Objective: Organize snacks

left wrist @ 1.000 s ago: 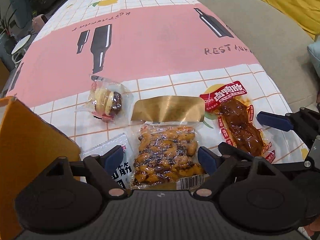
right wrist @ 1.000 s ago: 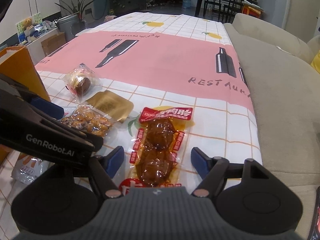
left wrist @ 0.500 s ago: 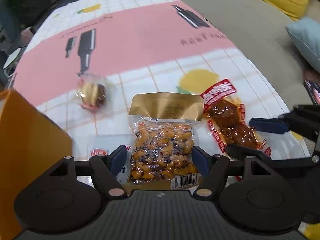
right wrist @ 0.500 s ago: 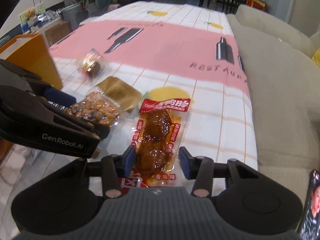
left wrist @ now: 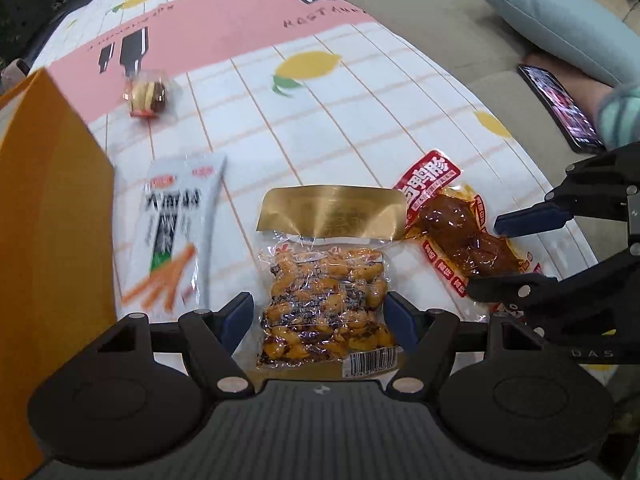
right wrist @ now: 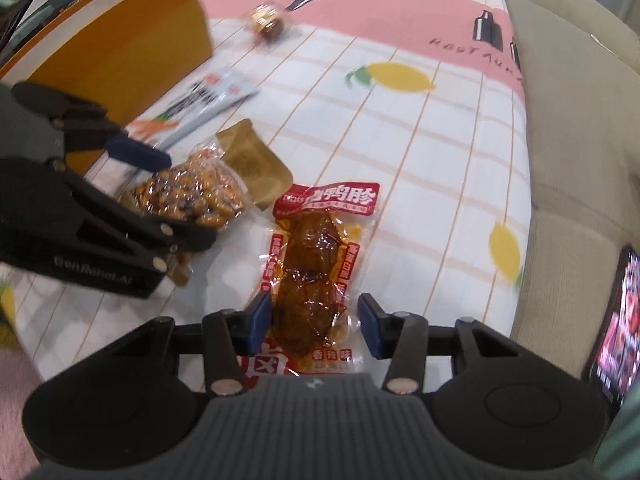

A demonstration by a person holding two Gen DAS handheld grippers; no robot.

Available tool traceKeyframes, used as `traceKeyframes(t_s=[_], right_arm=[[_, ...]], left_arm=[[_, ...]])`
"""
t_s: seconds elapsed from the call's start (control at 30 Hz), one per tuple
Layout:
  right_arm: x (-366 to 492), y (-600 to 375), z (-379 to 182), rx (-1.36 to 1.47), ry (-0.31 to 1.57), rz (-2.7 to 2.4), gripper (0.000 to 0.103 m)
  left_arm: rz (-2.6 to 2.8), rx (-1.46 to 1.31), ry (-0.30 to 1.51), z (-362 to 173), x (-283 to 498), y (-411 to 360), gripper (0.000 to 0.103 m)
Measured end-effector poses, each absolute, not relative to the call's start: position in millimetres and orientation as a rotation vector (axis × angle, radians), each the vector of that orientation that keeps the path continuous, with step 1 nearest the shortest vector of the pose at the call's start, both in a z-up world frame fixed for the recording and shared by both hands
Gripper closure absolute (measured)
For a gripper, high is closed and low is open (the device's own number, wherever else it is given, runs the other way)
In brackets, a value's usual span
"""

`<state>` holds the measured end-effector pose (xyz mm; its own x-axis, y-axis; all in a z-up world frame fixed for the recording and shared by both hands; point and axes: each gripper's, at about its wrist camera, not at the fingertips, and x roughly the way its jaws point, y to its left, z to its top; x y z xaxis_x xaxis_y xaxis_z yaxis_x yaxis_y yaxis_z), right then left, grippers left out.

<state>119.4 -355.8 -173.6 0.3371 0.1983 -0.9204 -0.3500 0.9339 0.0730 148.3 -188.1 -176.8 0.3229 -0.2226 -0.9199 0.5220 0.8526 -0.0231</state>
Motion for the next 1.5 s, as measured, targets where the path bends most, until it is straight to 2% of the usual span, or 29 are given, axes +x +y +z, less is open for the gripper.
traceKeyframes(t_s=[0.1, 0.23, 0.4, 0.7, 0.77, 0.83, 1.0, 1.03, 1.13, 1.5], right_arm=[[103, -354, -175, -0.152, 1.169, 0.374, 0.041], [98, -351, -176, -0.189, 1.123, 0.377, 0.028], [104, -353, -181, -0.197, 1.074, 0.342, 0.026], [111, -350, -186, -0.164, 1.014, 0.358, 0.022], [111, -349, -185, -0.166, 1.014, 0.363, 0.025], [110, -347, -183, -0.173, 1.011, 0.375, 0.041], [110, -346, -178, -0.165, 1.045, 0.364, 0.049], [110, -347, -178, -0.164, 1.052, 0.360, 0.063], [113, -356, -169, -0.092, 1.050, 0.338, 0.067], [109, -364, -154, -0.020, 1.007, 0.319, 0.069]], left_arm=[[-0.478, 0.281, 1.133, -177, 137, -182, 0.014], [-0.440, 0.282, 1.108, -178, 131, -183, 0.010], [-0.392, 0.230, 1.100, -183, 135, -181, 0.000], [-0.348, 0.201, 1.089, -187, 140, -178, 0.000], [-0.352, 0.199, 1.082, -186, 139, -178, 0.000], [-0.359, 0.205, 1.066, -183, 137, -179, 0.011], [-0.361, 0.215, 1.087, -181, 136, -181, 0.016], [-0.361, 0.217, 1.084, -179, 134, -181, 0.017], [-0.368, 0.244, 1.056, -172, 130, -184, 0.017], [-0.361, 0.157, 0.998, -111, 126, -181, 0.017]])
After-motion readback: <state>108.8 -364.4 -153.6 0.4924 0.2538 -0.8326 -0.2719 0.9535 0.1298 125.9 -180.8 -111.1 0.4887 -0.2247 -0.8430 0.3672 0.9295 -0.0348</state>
